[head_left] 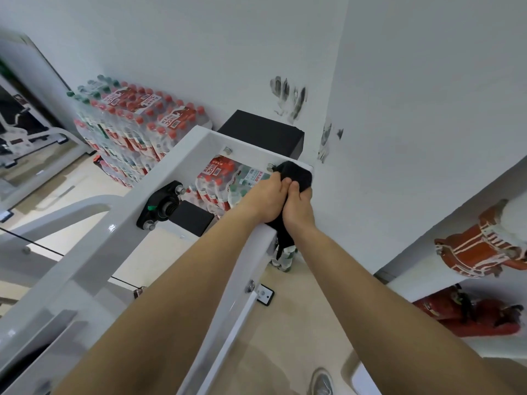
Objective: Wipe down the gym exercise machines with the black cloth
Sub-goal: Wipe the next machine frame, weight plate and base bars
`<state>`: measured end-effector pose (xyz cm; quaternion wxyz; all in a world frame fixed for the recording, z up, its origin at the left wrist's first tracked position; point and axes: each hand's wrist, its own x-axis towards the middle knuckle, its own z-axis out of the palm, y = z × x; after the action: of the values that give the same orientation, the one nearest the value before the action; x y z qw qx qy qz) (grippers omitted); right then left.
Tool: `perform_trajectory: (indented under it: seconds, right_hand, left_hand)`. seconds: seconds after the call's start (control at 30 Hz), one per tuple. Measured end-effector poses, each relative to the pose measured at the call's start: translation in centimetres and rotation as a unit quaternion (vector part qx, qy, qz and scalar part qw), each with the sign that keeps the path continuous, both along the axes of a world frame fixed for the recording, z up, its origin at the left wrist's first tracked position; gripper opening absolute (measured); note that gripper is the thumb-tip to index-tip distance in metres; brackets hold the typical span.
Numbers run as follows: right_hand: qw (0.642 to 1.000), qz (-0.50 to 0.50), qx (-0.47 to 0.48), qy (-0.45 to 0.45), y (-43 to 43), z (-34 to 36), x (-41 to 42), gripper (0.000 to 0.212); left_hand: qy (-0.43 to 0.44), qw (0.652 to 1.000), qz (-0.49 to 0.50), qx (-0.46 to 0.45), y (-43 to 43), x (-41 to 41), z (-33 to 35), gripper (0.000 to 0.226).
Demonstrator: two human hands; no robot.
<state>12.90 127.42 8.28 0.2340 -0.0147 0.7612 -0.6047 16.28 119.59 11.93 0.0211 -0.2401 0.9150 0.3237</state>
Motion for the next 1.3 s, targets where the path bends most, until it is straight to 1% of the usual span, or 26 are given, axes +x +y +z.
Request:
perform_trajectory:
  seconds: [0.17, 0.2, 0.33, 0.43, 0.47, 0.5, 0.57, 0.6, 0.63, 0.73, 0.77, 0.8, 0.83, 0.87, 0.97, 1.03, 1.07, 1.1, 1.17, 1.23, 1.3]
  right_hand:
    - [1.0, 0.018, 0.009, -0.007, 0.2, 0.1, -1.1, 0.068]
    - [1.0, 0.026, 0.012, -0.007, 0.4, 0.4, -0.8, 0.068]
    - [0.997, 0.072, 0.012, 0.018, 2.2, 1.0, 1.4, 0.052]
    - [0.99, 0.129, 0.018, 0.052, 3.9, 0.4, 3.2, 0.051]
    - [0.988, 0.139, 0.014, 0.066, 4.4, 0.2, 3.6, 0.053]
    - [0.987, 0.138, 0.016, 0.077, 4.9, 0.0, 3.6, 0.061]
    - [0.985, 0.132, 0.037, 0.102, 5.7, 0.1, 3.1, 0.08]
    - [0.983, 0.13, 0.048, 0.124, 6.0, 0.5, 2.8, 0.082]
    - [0.979, 0.127, 0.055, 0.151, 6.2, 0.7, 2.4, 0.078]
    - [0.96, 0.146, 0.07, 0.23, 6.5, 1.5, 1.5, 0.043]
    - [0.95, 0.161, 0.081, 0.255, 6.4, 1.7, 1.3, 0.033]
    - [0.94, 0.175, 0.092, 0.28, 6.4, 2.0, 1.2, 0.026]
    - [0.931, 0.183, 0.097, 0.302, 6.3, 2.1, 1.1, 0.021]
    - [0.923, 0.189, 0.097, 0.32, 6.1, 2.3, 1.0, 0.017]
    - [0.907, 0.199, 0.085, 0.362, 5.3, 2.9, 0.5, 0.011]
    - [0.889, 0.206, 0.101, 0.396, 4.5, 3.1, -0.1, 0.008]
    - [0.88, 0.208, 0.108, 0.413, 4.1, 3.3, -0.4, 0.008]
    - [0.875, 0.209, 0.11, 0.423, 3.7, 3.4, -0.7, 0.009]
    - [0.875, 0.207, 0.099, 0.426, 3.0, 4.1, -1.4, 0.01]
    - [0.879, 0.212, 0.089, 0.418, 2.2, 5.1, -2.1, 0.008]
    - [0.879, 0.242, 0.079, 0.404, 1.0, 6.3, -2.7, 0.017]
  left_hand:
    - [0.002, 1.0, 0.01, -0.02, 0.1, -1.2, 0.1, 0.039]
    - [-0.001, 1.0, 0.006, -0.03, 0.3, -1.0, 0.2, 0.039]
    - [-0.015, 0.997, -0.009, -0.07, 0.7, 1.5, 0.6, 0.037]
    - [-0.022, 0.996, -0.001, -0.082, 1.2, 5.0, 0.4, 0.036]
    - [-0.026, 0.995, -0.001, -0.091, 1.4, 6.0, 0.5, 0.036]
    - [-0.03, 0.993, -0.002, -0.11, 1.6, 6.8, 0.5, 0.035]
    - [-0.024, 0.985, 0.01, -0.171, 1.9, 7.4, 0.6, 0.035]
    - [-0.011, 0.981, 0.024, -0.192, 2.0, 7.4, 0.7, 0.036]
    - [0.012, 0.981, 0.045, -0.19, 2.1, 7.2, 0.8, 0.037]
    - [0.106, 0.979, 0.118, -0.125, 2.1, 6.6, 1.0, 0.038]
    - [0.118, 0.977, 0.134, -0.12, 2.0, 6.4, 1.0, 0.035]
    - [0.12, 0.975, 0.148, -0.115, 2.0, 6.1, 0.9, 0.028]
    - [0.117, 0.976, 0.157, -0.094, 1.8, 6.0, 0.6, 0.016]
    - [0.113, 0.98, 0.153, -0.066, 1.7, 5.9, 0.5, 0.013]
    - [0.125, 0.986, 0.106, 0.011, 1.3, 5.6, 0.4, 0.054]
    - [0.131, 0.987, 0.082, 0.036, 0.8, 5.2, 0.9, 0.067]
    - [0.133, 0.988, 0.075, 0.036, 0.3, 5.0, 0.9, 0.067]
    - [0.135, 0.988, 0.072, 0.03, -0.1, 4.8, 1.1, 0.064]
    - [0.155, 0.984, 0.085, 0.004, -1.2, 4.6, 1.5, 0.051]
    - [0.172, 0.98, 0.1, -0.023, -2.7, 4.6, 2.0, 0.032]
    - [0.184, 0.975, 0.12, -0.045, -4.4, 5.2, 3.2, 0.011]
